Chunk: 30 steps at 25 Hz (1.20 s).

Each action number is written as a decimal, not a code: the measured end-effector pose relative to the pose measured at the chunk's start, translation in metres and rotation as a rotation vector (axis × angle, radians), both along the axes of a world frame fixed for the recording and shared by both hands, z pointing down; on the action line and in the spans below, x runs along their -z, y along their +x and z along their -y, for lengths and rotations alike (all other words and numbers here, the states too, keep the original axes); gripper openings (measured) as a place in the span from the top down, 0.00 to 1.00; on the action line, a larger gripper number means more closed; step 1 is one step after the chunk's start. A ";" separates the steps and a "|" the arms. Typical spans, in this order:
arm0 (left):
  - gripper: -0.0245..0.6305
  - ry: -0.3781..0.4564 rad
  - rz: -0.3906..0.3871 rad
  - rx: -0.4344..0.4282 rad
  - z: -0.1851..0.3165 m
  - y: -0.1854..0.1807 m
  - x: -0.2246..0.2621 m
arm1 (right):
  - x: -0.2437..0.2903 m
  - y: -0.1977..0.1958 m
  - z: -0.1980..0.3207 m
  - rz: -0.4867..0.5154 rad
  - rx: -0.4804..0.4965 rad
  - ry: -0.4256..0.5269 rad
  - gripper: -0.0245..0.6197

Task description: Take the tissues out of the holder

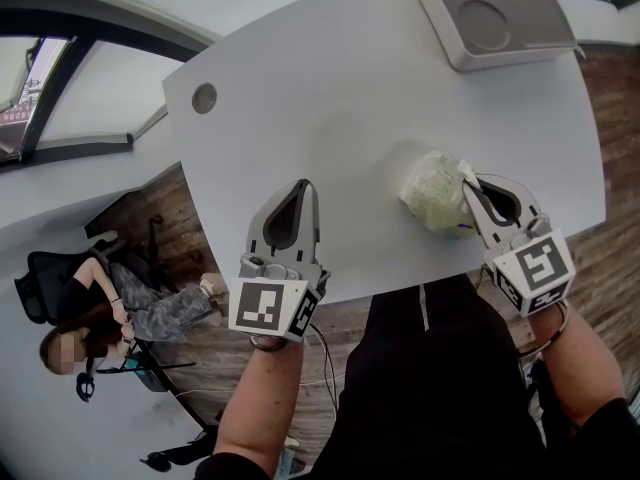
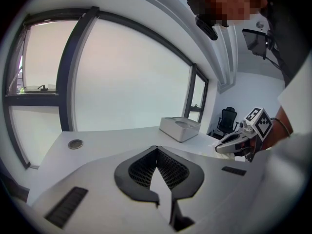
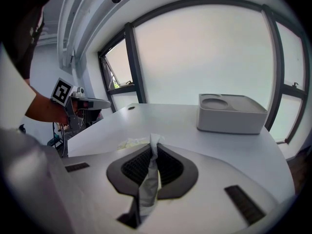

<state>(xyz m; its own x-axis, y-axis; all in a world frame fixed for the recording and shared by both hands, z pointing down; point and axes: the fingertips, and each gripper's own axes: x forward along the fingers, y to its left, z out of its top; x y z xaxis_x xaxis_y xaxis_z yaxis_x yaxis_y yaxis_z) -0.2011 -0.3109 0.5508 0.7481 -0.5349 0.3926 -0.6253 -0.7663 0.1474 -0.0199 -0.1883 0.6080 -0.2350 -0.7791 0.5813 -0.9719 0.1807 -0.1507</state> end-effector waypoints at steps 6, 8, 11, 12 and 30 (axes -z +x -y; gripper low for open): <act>0.96 0.023 -0.010 0.002 -0.001 -0.002 0.016 | 0.019 0.001 0.001 -0.006 -0.002 0.033 0.93; 0.96 0.032 -0.015 0.002 -0.001 -0.001 0.024 | 0.026 0.004 0.000 -0.012 -0.004 0.041 0.93; 0.96 0.045 -0.024 0.002 -0.001 0.001 0.037 | 0.039 0.009 0.001 -0.024 0.002 0.062 0.93; 0.96 0.051 -0.026 0.002 -0.002 0.002 0.041 | 0.043 0.010 0.001 -0.025 -0.002 0.066 0.93; 0.96 0.171 -0.084 0.024 0.008 -0.004 0.129 | 0.140 0.027 0.012 -0.060 -0.039 0.222 0.93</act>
<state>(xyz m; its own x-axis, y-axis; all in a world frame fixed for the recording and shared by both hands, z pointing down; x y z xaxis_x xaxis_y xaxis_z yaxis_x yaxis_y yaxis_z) -0.2048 -0.3189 0.4221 0.7607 -0.6067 0.2308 -0.6347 -0.7697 0.0688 0.0069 -0.2005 0.4684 -0.1725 -0.8971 0.4067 -0.9848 0.1651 -0.0534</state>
